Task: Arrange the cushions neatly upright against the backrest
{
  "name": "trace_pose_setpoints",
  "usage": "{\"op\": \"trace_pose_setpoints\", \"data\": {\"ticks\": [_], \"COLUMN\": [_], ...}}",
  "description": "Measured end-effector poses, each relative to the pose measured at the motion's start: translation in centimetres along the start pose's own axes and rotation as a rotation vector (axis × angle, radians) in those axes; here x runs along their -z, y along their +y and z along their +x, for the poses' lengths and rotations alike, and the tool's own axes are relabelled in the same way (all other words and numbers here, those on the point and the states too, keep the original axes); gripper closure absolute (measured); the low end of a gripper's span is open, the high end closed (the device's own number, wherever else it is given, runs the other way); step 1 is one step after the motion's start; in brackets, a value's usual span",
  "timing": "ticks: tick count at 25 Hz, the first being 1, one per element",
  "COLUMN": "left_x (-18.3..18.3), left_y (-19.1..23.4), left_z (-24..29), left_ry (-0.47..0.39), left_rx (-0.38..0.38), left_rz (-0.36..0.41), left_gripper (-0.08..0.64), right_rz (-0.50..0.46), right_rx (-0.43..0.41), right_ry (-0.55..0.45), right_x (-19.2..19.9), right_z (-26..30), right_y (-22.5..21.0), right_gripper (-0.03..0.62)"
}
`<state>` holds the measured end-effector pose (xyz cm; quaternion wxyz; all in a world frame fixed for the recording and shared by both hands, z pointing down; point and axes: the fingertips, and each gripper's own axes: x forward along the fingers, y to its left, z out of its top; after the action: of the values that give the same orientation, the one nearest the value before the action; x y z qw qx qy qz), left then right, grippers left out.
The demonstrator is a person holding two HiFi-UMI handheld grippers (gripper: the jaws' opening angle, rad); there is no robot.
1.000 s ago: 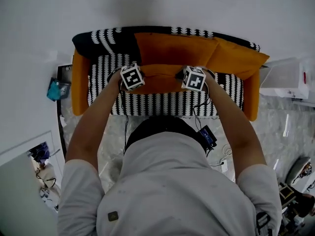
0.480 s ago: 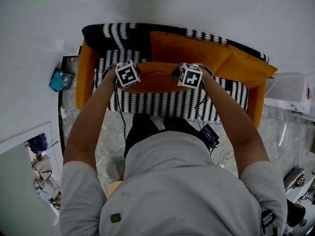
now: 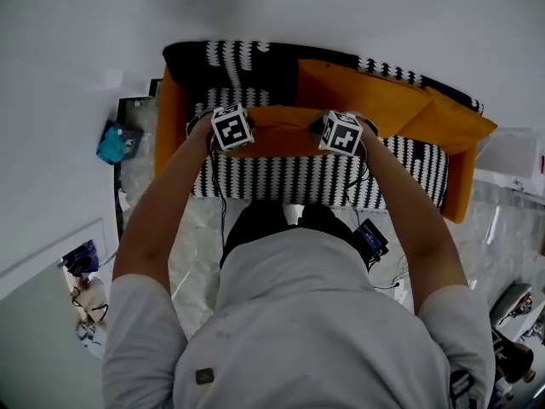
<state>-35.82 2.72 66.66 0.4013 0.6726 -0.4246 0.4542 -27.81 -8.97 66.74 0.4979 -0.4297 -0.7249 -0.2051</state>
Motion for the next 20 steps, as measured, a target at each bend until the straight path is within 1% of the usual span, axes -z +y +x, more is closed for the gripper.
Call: {"op": "trace_pose_setpoints", "data": {"ticks": [5,10,15,20], "left_x": [4.1,7.2,9.9,11.9], "left_y": [2.4,5.3,7.5,10.2], "left_z": [-1.2,-2.0,-2.3,-2.3], "left_ry": [0.009,0.000,0.013,0.012], "left_rx": [0.007,0.000,0.002,-0.002], "left_rz": [0.026,0.032,0.032,0.023], "left_gripper": [0.537,0.535,0.537,0.535], "right_rz": [0.031,0.046,0.051,0.065], "right_rx": [0.012,0.017,0.020,0.015], "right_ry": [-0.007,-0.015,-0.013,-0.011], "right_x": [-4.2,-7.7,-10.3,-12.3], "right_z": [2.3,4.1,5.8,7.6], "right_y": [-0.8,-1.9,-3.3,-5.3], "right_gripper": [0.563,0.563,0.563,0.563]}}
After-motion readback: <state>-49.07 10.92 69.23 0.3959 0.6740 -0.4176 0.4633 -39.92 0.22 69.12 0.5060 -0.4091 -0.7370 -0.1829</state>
